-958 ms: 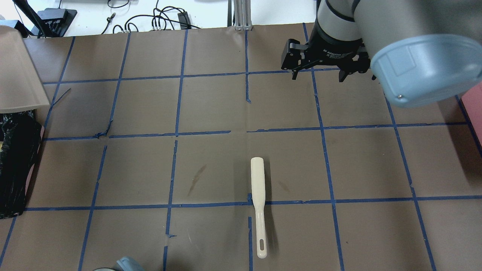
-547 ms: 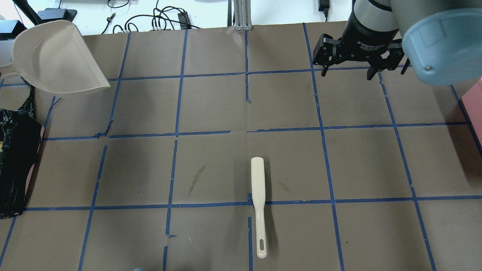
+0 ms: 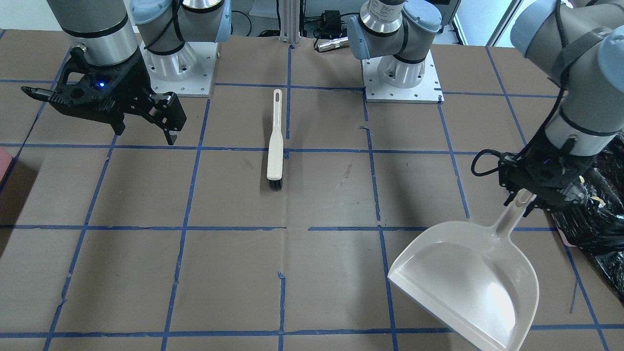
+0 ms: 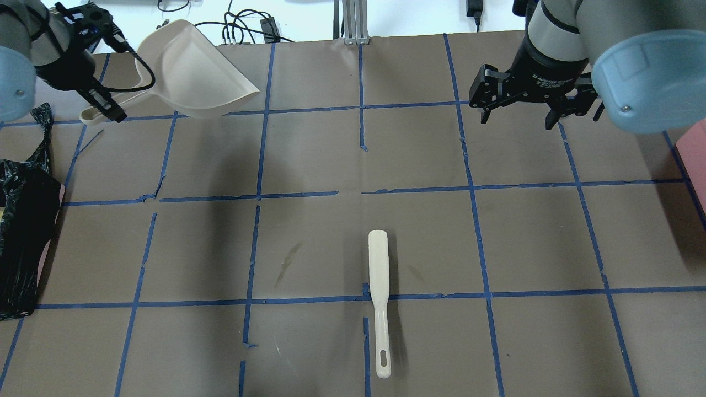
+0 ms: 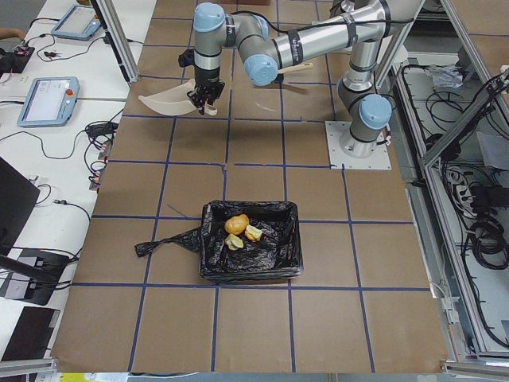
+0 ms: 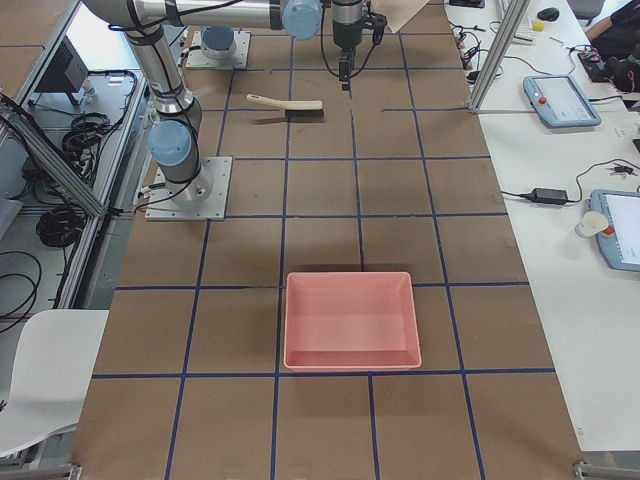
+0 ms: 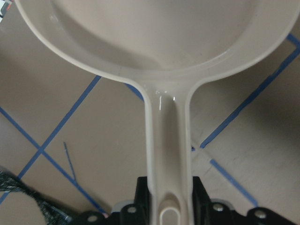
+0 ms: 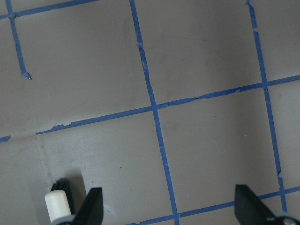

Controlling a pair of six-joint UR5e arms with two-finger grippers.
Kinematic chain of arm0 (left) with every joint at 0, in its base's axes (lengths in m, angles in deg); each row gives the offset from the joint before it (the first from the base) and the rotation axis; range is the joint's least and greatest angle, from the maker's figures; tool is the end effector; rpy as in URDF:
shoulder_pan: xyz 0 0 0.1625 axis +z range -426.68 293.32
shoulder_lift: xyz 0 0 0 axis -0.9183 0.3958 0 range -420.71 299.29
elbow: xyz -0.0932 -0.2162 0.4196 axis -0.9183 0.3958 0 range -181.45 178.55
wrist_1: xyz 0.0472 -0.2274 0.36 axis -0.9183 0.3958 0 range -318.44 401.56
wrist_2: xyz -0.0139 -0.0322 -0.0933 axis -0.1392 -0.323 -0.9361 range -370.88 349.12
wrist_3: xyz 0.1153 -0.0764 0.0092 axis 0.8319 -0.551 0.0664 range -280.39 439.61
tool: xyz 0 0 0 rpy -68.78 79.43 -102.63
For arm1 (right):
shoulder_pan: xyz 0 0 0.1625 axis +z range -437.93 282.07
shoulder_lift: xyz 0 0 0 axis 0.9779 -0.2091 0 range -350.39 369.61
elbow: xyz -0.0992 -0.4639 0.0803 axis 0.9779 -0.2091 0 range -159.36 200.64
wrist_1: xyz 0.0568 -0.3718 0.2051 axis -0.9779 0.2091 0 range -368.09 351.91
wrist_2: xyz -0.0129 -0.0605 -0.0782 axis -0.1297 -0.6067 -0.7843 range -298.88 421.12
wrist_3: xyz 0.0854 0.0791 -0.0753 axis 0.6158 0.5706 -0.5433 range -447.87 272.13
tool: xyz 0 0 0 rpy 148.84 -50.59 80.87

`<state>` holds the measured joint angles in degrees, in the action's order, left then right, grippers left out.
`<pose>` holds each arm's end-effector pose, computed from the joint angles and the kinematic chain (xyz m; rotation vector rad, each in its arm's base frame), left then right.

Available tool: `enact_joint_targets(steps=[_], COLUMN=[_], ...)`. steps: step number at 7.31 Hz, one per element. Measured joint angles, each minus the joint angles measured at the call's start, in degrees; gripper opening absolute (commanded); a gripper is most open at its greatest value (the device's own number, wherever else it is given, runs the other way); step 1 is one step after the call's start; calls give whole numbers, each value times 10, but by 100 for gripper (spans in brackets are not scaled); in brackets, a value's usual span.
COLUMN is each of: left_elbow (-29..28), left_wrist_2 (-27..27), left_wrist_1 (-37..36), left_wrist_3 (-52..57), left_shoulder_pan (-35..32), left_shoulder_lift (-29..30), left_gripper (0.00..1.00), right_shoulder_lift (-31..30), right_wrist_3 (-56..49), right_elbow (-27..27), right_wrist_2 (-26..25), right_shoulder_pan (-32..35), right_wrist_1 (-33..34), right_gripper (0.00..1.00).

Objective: Sweep and dump trash in nearest bin
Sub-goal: 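Carry the empty dustpan back with the left gripper and set it down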

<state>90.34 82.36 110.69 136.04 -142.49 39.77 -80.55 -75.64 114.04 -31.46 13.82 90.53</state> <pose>0.0266 -0.6169 0.4272 1.0769 2.8062 -0.1355 0.1428 -0.5133 0.4921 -0.2868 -3.0911 0.1536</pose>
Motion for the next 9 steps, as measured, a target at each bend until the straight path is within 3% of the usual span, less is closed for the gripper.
enact_joint_targets(steps=[5,9], left_elbow=[9,13], left_wrist_2=[-11,-81], left_wrist_1=[-98,-127], left_wrist_3=[-373,-578], left_shoulder_pan=[-175,-240], left_shoulder_lift=[87,130], left_gripper=[7,7], right_shoulder_lift=[0,-4], right_wrist_3=[-5,-91], right_elbow=[2,28], right_wrist_2=[-1,1], right_shoulder_pan=[1,-2], right_wrist_1=[6,12], right_gripper=[100,100])
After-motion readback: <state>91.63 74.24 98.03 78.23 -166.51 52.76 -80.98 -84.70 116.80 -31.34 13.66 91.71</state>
